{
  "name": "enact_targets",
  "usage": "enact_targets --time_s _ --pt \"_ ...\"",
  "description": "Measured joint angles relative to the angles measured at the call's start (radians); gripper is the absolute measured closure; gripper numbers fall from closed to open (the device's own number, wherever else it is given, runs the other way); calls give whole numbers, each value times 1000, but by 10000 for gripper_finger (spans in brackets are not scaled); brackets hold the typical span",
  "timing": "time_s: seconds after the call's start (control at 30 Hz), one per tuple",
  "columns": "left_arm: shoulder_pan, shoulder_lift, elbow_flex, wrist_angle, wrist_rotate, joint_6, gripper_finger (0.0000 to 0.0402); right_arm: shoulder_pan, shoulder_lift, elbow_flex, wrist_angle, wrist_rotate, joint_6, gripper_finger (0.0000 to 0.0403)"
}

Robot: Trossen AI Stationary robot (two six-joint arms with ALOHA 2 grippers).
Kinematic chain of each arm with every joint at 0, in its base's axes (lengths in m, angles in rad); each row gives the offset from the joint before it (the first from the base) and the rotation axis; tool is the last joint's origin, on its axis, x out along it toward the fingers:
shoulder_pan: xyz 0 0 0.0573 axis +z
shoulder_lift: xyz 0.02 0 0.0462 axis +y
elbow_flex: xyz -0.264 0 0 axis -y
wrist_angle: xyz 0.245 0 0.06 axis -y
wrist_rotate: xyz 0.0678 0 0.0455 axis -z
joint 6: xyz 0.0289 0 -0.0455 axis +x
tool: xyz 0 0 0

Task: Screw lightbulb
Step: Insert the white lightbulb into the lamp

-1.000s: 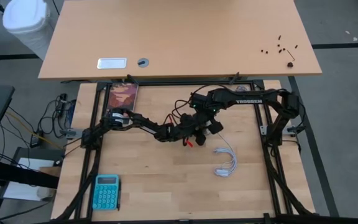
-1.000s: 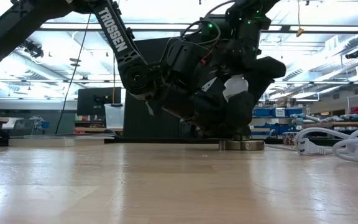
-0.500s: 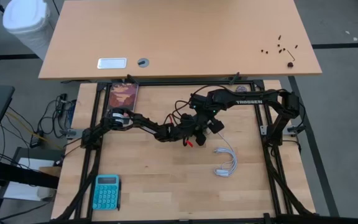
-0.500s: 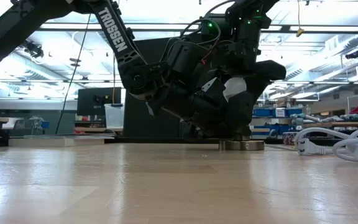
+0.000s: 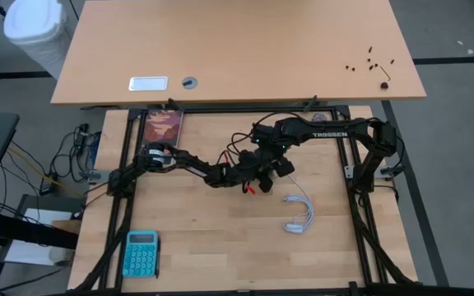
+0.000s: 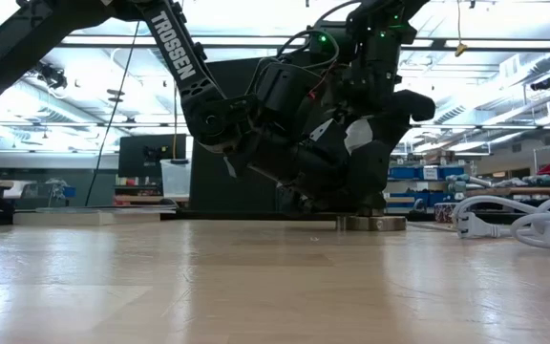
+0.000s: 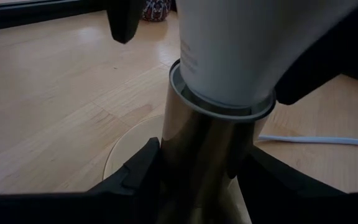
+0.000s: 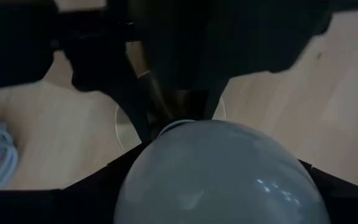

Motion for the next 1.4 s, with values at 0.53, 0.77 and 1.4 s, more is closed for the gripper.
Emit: enact_targets --time_s 0.53,0.77,1.4 --pt "0 0 0 -1 0 1 223 2 1 0 -3 -30 549 131" --pt "-1 0 0 -1 6 1 223 2 1 0 -7 -76 813 148" --pt "1 -1 1 -13 -3 0 223 -13 -2 -2 -46 -111 952 129"
